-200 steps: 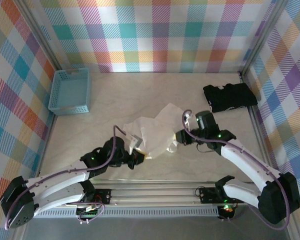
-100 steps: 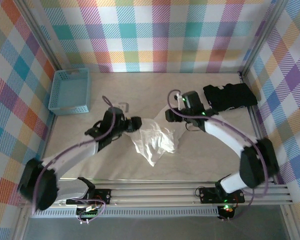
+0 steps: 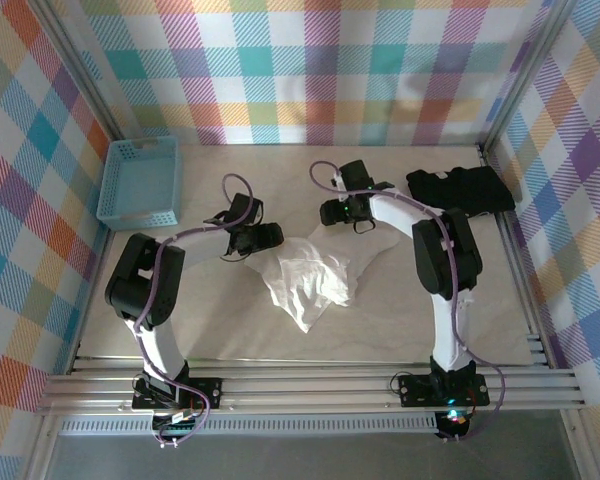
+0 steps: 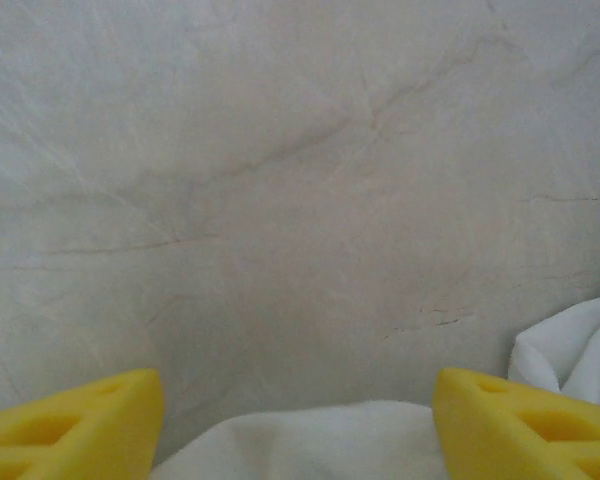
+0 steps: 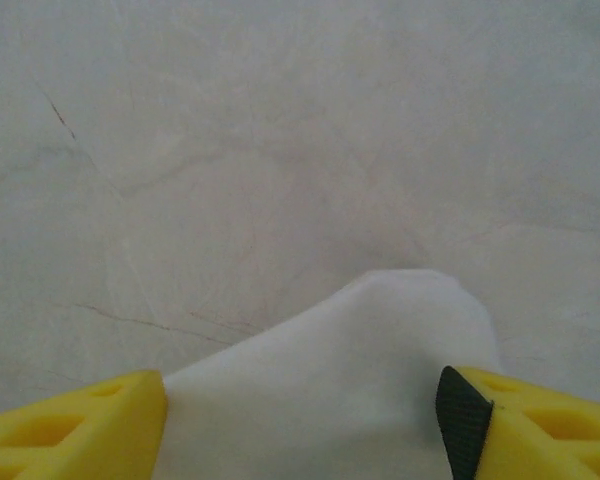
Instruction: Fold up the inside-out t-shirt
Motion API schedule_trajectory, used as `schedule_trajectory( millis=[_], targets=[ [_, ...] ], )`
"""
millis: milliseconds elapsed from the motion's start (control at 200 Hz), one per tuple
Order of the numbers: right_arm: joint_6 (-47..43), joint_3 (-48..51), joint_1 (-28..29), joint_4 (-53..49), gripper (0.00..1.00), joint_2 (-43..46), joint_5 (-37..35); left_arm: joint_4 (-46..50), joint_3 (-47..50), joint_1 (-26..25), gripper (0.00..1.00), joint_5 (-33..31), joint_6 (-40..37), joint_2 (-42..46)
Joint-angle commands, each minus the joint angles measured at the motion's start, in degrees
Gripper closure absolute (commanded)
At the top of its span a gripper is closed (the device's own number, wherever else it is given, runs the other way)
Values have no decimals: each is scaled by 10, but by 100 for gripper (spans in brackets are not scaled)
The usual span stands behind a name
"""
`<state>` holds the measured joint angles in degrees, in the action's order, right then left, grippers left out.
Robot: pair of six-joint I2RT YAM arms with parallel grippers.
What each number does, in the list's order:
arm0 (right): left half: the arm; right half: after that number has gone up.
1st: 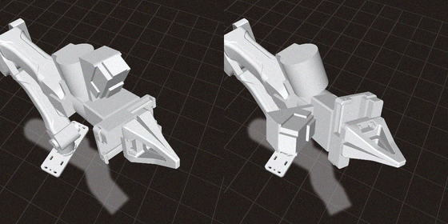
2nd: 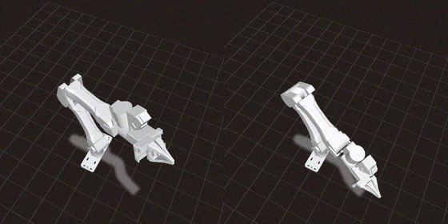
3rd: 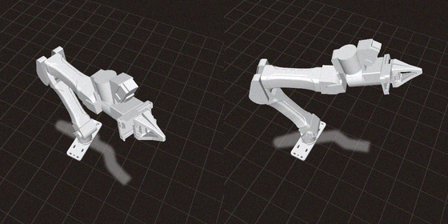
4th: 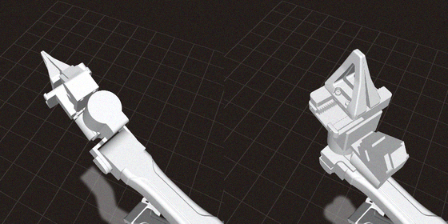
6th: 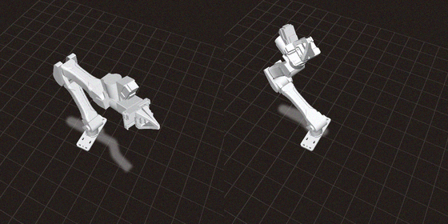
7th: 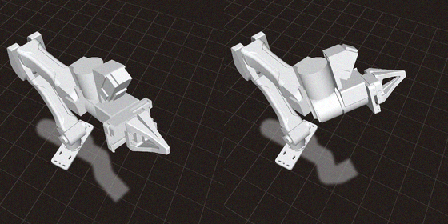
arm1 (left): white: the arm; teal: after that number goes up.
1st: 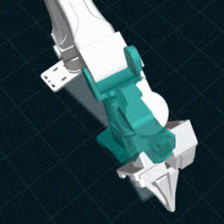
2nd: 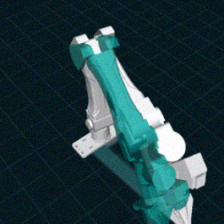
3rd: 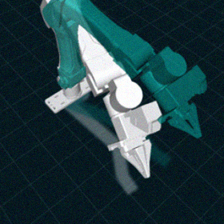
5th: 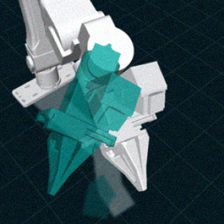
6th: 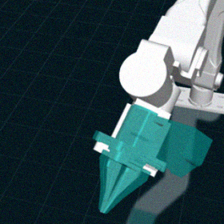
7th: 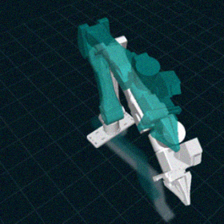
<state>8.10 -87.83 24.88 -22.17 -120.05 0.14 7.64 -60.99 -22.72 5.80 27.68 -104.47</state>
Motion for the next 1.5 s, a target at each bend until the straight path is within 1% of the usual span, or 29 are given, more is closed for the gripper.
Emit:
schedule_trajectory(
  millis=[0, 25, 75, 110, 135, 195, 265, 330, 405, 530, 610, 710, 825, 865, 900, 950, 990, 1040, 1115, 1170, 1225, 1260, 1315, 1405, 1495],
  targets=[
    [0, -29, 3, -26, 40, -17, 41, -3, 25, 2, 39, 39, 12, -8],
    [0, -35, 1, -28, 47, -23, 47, -11, 31, 2, 43, 46, 15, -11],
    [0, -47, -2, -29, 65, -30, 56, -22, 36, 2, 50, 55, 18, -16],
    [1, -52, -5, -26, 76, -29, 62, -26, 35, 2, 60, 61, 17, -20],
    [2, -54, -7, -22, 82, -25, 66, -26, 30, 2, 68, 65, 15, -22],
    [3, -54, -14, -4, 93, -6, 74, -31, 18, 2, 86, 76, 10, -22],
    [-4, -56, -19, 20, 100, 24, 78, -24, -10, 5, 100, 73, 5, -22],
    [-13, -61, -23, 41, 100, 57, 79, -15, -43, 11, 100, 70, 0, -13],
    [-21, -66, -28, 70, 100, 98, 83, -19, -71, 21, 100, 67, 2, 21],
    [-21, -69, -42, 117, 100, 177, 122, -18, -113, 28, 100, 43, -10, 112],
    [-21, -52, -48, 152, 100, 237, 162, -33, -114, 27, 100, 45, -12, 185],
    [-28, 25, -48, 201, 100, 333, 190, -60, -70, 16, 100, 42, -22, 286],
    [-31, 180, -48, 257, 100, 454, 245, -85, 30, -6, 100, 35, -24, 386],
    [-31, 242, -48, 258, 97, 497, 248, -92, 69, -13, 100, 30, -25, 407],
    [-32, 297, -48, 251, 93, 536, 236, -92, 97, -16, 100, 21, -27, 420],
    [-29, 373, -48, 234, 88, 589, 199, -89, 130, -17, 90, 11, -30, 431],
    [-21, 431, -48, 218, 83, 630, 170, -83, 152, -17, 85, 0, -32, 435],
    [-7, 492, -48, 183, 76, 672, 131, -80, 170, -17, 82, -7, -33, 435],
    [15, 552, -48, 127, 66, 726, 59, -81, 177, -17, 77, -11, -32, 421],
    [29, 570, -48, 99, 60, 756, 11, -87, 175, -17, 75, -7, -31, 405],
    [30, 572, -48, 102, 53, 769, -4, -90, 168, -17, 73, -2, -28, 388],
    [29, 566, -48, 116, 49, 762, -3, -91, 163, -18, 72, -1, -28, 377],
    [25, 545, -47, 141, 48, 721, 6, -90, 156, -19, 70, -2, -26, 364],
    [18, 480, -43, 166, 43, 591, 13, -85, 154, -20, 69, -7, -20, 352],
    [5, 414, -44, 201, 39, 468, 0, -83, 159, -19, 68, -9, -16, 350]
  ],
)
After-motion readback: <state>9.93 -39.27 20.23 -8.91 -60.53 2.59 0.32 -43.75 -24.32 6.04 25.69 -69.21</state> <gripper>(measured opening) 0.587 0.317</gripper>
